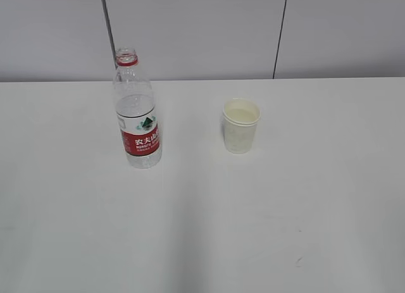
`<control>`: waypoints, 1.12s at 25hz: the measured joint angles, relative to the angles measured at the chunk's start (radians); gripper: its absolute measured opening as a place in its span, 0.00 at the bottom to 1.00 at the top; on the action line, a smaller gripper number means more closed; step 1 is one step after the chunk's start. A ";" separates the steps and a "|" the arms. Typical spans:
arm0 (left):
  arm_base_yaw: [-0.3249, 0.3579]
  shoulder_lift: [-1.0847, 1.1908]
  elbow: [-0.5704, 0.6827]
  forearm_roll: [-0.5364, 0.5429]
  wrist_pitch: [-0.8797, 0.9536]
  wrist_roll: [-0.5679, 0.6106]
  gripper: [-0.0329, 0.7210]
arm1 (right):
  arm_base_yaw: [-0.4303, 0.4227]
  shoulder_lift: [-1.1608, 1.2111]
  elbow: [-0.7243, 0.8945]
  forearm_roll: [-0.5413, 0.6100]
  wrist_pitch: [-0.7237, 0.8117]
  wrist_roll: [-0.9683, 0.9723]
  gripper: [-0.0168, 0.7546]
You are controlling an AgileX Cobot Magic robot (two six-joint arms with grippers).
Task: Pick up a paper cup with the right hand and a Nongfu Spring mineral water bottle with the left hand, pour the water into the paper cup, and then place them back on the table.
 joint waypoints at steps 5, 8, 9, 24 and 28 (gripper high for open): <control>0.000 0.000 0.000 0.000 0.000 0.000 0.64 | 0.000 0.000 0.000 0.000 0.000 0.000 0.78; 0.000 0.000 0.000 0.001 0.000 0.000 0.64 | 0.000 0.000 0.000 0.000 0.000 0.000 0.78; 0.000 0.000 0.000 0.001 0.000 0.000 0.64 | 0.000 0.000 0.000 0.000 0.000 0.000 0.78; 0.000 0.000 0.000 0.001 0.000 0.000 0.63 | 0.000 0.000 0.000 -0.001 0.000 0.000 0.78; 0.000 0.000 0.000 0.001 0.000 0.000 0.63 | 0.000 0.000 0.000 -0.001 0.000 0.000 0.78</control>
